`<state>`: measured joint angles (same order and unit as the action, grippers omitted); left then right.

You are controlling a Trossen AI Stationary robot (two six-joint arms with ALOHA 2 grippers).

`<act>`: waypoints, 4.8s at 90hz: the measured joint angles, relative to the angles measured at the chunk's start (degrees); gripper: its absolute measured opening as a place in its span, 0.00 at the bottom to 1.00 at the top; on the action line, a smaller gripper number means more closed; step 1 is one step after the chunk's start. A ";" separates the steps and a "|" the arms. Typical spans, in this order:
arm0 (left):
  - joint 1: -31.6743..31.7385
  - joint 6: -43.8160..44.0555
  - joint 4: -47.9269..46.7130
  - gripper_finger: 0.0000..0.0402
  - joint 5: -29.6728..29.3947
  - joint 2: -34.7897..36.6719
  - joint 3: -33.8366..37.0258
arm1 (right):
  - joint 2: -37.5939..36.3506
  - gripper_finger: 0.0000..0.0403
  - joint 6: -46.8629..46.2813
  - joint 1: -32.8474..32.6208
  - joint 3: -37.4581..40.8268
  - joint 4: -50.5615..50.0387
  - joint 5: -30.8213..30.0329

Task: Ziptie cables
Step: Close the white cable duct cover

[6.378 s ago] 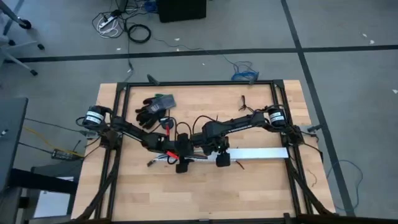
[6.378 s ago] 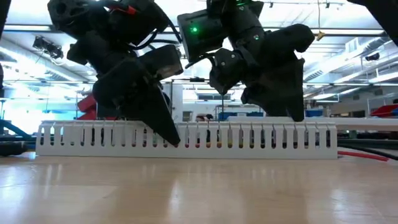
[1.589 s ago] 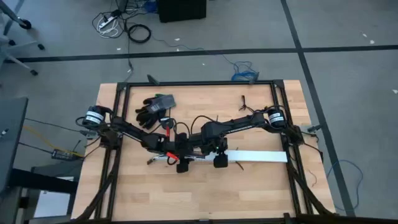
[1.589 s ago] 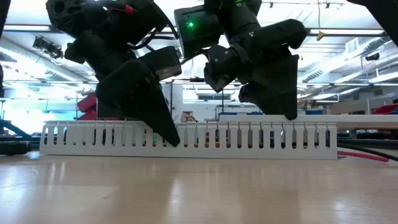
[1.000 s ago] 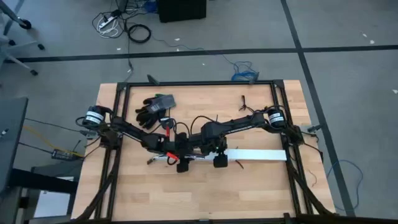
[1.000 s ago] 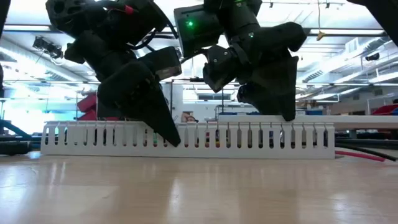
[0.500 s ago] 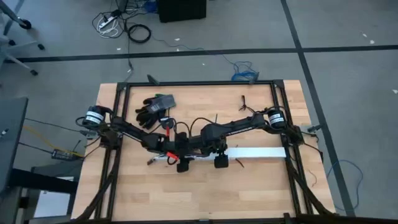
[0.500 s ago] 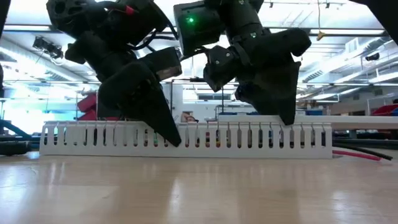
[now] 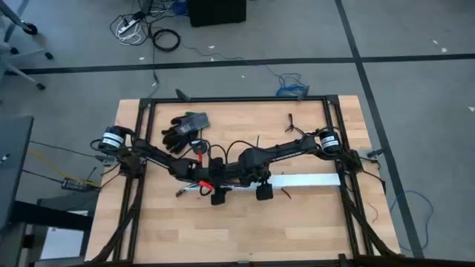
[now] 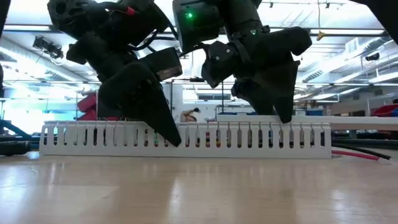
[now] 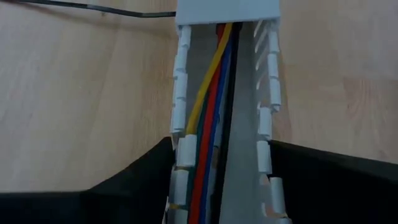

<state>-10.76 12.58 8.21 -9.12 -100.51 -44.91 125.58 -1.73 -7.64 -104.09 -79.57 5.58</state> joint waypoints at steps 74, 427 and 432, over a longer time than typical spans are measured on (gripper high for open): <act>0.00 -0.26 -0.11 0.57 0.21 0.00 -0.04 | 0.00 0.68 0.34 0.54 -0.09 -0.36 -1.07; 1.14 -6.36 1.05 0.57 0.40 0.00 -0.24 | -32.76 0.94 -32.93 -20.16 52.87 34.36 -38.55; 1.14 -6.37 1.05 0.57 0.41 0.00 -0.24 | -31.79 0.94 -32.76 -20.21 52.88 35.16 -38.59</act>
<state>-9.63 6.21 9.26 -8.71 -100.51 -45.15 93.79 -34.49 -27.84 -51.22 -44.41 -33.01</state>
